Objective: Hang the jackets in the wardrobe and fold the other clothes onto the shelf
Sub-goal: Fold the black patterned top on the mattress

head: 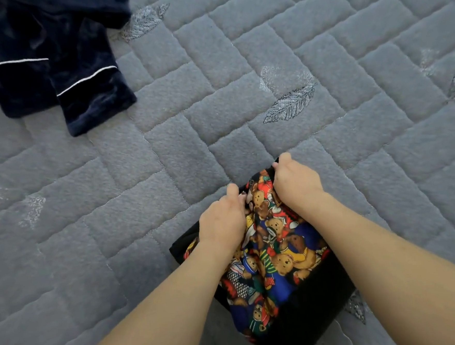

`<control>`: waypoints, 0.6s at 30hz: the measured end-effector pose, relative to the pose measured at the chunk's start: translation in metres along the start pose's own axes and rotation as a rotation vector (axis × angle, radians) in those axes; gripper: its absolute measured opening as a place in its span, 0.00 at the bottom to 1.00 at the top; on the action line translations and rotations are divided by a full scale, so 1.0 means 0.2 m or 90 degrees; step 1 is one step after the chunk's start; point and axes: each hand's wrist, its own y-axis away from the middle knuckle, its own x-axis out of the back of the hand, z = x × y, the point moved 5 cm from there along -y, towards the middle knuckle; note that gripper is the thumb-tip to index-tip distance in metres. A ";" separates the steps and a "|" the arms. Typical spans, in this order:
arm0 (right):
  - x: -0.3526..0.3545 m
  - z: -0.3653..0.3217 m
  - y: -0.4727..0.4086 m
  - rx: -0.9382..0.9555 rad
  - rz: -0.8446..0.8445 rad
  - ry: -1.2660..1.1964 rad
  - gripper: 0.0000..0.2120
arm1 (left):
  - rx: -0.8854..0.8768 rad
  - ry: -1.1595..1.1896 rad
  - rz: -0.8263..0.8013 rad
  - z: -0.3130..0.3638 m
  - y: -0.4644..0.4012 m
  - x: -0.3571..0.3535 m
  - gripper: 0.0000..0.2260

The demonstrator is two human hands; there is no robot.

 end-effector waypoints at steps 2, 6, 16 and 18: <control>-0.02 0.01 -0.03 -0.012 0.015 0.007 0.10 | 0.000 -0.042 0.036 -0.04 0.06 0.03 0.17; -0.05 -0.01 0.01 0.007 0.114 0.129 0.08 | -0.011 -0.220 -0.046 -0.19 0.20 0.04 0.27; -0.03 0.06 0.11 -0.074 0.265 0.020 0.14 | 0.024 -0.173 -0.077 -0.38 0.14 0.04 0.37; -0.05 0.11 0.10 -0.108 0.279 -0.029 0.14 | 0.019 -0.203 -0.048 -0.36 0.14 0.05 0.41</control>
